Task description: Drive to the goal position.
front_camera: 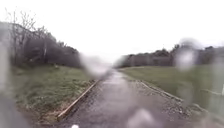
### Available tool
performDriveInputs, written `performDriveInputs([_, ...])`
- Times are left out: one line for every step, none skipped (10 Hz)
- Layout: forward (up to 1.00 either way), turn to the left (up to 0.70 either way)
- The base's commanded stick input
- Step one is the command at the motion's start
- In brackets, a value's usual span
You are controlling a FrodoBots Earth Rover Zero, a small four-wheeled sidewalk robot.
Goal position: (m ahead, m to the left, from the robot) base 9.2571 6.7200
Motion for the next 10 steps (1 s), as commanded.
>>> performDriveInputs([0.7, -0.35])
performDriveInputs([0.7, -0.35])
performDriveInputs([0.7, -0.35])
performDriveInputs([0.7, -0.35])
performDriveInputs([0.7, -0.35])
performDriveInputs([0.7, -0.35])
performDriveInputs([0.7, -0.35])
performDriveInputs([0.7, -0.35])
performDriveInputs([0.7, 0.0])
performDriveInputs([0.7, 0.0])
